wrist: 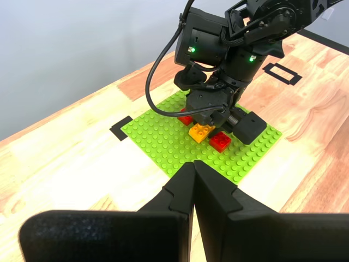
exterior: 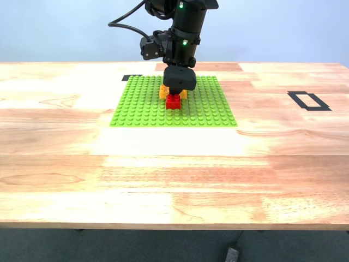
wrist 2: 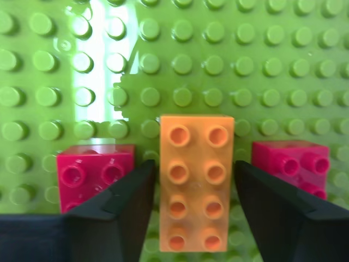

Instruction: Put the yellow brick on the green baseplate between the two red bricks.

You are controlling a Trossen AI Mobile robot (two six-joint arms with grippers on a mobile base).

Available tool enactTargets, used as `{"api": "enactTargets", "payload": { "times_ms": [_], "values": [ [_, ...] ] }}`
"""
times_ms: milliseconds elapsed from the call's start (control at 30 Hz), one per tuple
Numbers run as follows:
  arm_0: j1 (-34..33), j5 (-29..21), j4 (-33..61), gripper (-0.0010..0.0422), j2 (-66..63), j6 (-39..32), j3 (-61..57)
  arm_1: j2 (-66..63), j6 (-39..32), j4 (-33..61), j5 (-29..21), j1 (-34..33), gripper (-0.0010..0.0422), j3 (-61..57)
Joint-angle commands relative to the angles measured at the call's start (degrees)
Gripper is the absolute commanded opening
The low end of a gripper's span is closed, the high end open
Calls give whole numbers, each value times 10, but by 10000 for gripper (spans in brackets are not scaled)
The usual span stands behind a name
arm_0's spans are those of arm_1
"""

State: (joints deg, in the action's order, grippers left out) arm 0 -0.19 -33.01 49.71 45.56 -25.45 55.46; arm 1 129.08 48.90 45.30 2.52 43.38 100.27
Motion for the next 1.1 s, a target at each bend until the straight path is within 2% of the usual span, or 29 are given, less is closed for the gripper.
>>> {"api": "enactTargets", "payload": {
  "times_ms": [33, 600, 733, 967, 1100],
  "values": [
    [0, 0, 0, 0, 0, 0, 0, -2, 1, 2, 1, 2, 237, -1],
    [0, 0, 3, 0, 0, 0, 0, -56, -16, 10, 1, 5, 228, 5],
    [0, 0, 2, 0, 0, 0, 0, -64, -16, 10, 1, -1, 171, -9],
    [0, 0, 9, 0, 0, 0, 0, -53, -26, 9, 5, 0, -8, -12],
    [0, 0, 9, 0, 0, 0, 0, -44, -40, 9, 6, 0, 18, -12]
  ]
}}
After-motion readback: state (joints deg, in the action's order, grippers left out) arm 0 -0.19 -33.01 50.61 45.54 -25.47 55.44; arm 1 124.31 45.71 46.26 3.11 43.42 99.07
